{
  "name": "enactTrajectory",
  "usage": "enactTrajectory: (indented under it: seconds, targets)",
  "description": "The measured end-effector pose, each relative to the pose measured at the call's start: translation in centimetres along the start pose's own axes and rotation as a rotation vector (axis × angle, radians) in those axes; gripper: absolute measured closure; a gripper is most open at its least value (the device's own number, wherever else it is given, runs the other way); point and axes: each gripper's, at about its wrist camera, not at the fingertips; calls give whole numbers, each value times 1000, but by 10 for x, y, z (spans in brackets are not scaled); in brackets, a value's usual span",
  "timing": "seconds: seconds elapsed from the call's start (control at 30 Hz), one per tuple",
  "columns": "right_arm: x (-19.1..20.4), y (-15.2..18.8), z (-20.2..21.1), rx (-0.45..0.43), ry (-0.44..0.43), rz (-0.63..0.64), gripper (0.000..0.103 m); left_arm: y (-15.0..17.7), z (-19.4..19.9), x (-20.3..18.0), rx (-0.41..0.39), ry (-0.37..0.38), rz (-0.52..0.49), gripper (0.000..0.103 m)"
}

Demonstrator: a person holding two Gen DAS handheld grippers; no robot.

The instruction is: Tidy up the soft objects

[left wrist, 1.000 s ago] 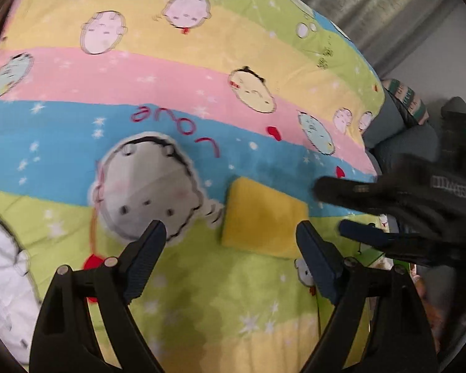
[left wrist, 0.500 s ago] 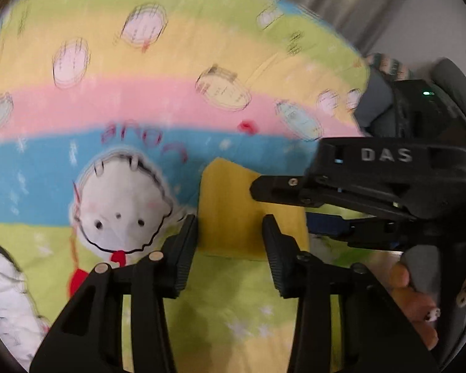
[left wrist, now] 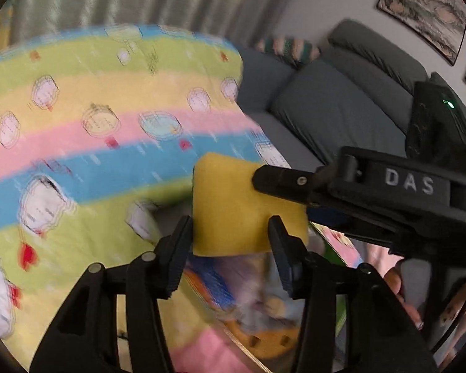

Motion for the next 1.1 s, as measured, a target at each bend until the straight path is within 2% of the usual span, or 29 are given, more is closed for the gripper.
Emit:
enactTrajectory:
  seconds: [0.07, 0.17, 0.23, 0.3, 0.37, 0.5, 0.73, 0.83, 1.1]
  targets:
    - [-21, 7, 0, -3, 49, -23, 45, 9, -15, -5, 49, 29, 13, 55]
    - [-36, 10, -7, -15, 75, -38, 45, 18, -28, -11, 90, 20, 20, 52]
    - [-36, 12, -1, -58, 75, -16, 40, 21, -29, -12, 121, 26, 26, 46]
    - [-37, 15, 11, -92, 71, -4, 24, 22, -26, -12, 120, 32, 41, 30]
    - [-33, 21, 27, -153, 91, 19, 22, 24, -16, -14, 95, 29, 49, 24]
    - [-26, 35, 61, -268, 149, 58, 22, 30, 4, -20, 76, 11, 55, 23]
    - [-28, 78, 110, -373, 182, 79, 21, 50, 46, -39, 41, -7, 32, 19]
    - [-31, 95, 120, -400, 210, 79, 21, 61, 61, -48, 24, -21, 14, 16]
    - [-37, 137, 131, -421, 254, 55, 21, 84, 85, -65, -6, -86, -54, 16]
Point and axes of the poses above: each gripper's, at about its wrist camera, not at the fingertips, and z roughly against the way its jaws point, x to its left, y to its underside, and after that the axes turned 4 degrees about -z, right-handed
